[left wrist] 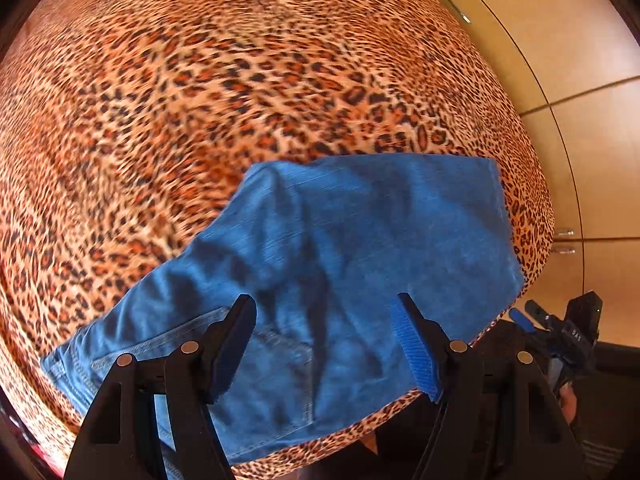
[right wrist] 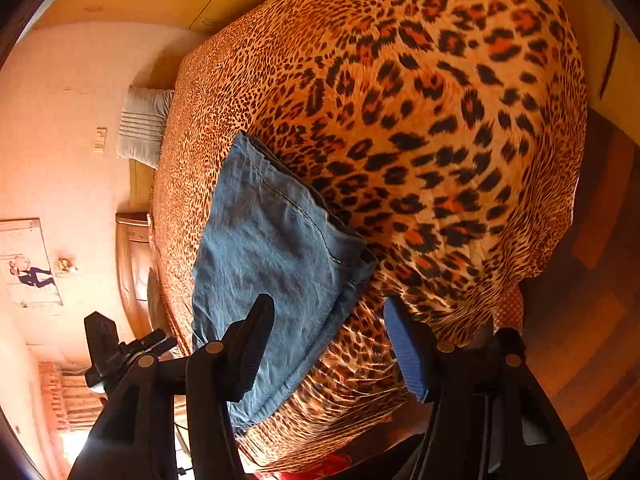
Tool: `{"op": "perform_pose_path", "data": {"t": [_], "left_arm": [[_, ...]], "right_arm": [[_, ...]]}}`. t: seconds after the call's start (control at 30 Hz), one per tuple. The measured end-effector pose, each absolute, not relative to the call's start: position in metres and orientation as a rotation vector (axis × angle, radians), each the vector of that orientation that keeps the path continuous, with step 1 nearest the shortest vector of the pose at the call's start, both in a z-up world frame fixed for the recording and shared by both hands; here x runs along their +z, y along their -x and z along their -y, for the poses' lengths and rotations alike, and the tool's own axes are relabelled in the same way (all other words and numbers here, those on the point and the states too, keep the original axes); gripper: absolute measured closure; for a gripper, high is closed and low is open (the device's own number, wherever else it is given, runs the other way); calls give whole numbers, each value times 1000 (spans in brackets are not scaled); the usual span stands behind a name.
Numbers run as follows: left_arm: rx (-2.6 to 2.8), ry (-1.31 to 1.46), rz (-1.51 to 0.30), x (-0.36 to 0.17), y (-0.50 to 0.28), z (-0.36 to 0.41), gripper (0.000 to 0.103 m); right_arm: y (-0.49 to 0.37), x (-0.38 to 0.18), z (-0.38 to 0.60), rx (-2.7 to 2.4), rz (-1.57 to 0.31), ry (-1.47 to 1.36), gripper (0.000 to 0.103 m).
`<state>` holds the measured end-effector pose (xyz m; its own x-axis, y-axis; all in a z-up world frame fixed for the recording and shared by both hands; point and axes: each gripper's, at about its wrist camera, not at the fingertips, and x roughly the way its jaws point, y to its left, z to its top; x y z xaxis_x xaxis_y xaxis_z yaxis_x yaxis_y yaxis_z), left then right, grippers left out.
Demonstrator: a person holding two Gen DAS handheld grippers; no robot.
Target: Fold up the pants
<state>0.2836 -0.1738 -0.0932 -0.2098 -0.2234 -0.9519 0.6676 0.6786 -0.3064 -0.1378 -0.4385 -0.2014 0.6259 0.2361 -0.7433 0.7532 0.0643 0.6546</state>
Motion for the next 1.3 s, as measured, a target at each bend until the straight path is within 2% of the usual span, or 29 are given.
{"op": "perform_pose_path", "data": {"t": [0.23, 0.4, 0.6, 0.8, 0.87, 0.93, 1.07, 1.17, 1.3], "left_arm": [[-914, -517, -1609, -89, -264, 312, 33], [-890, -640, -1578, -114, -270, 395, 33], [-991, -718, -1687, -169, -270, 468, 33], [-1117, -941, -1783, -228, -257, 504, 33], [-1167, -1067, -1750, -239, -245, 511, 32], [-1256, -1164, -1707, -241, -230, 515, 20], [-1446, -1302, -1697, -243, -194, 512, 20], [-1548, -1442, -1561, -247, -169, 503, 16], [-1573, -1355, -1622, -247, -174, 505, 18]], "right_arm": [[121, -234, 439, -341, -745, -1587, 43], [103, -253, 444, -202, -687, -1627, 43], [112, -265, 445, -142, -677, -1596, 47], [128, -271, 440, -181, -590, -1600, 47], [137, -269, 437, -213, -553, -1603, 47], [146, -271, 431, -246, -508, -1614, 47], [156, -275, 420, -309, -419, -1641, 47], [158, -281, 415, -341, -369, -1673, 47], [168, -291, 412, -362, -292, -1746, 47]]}}
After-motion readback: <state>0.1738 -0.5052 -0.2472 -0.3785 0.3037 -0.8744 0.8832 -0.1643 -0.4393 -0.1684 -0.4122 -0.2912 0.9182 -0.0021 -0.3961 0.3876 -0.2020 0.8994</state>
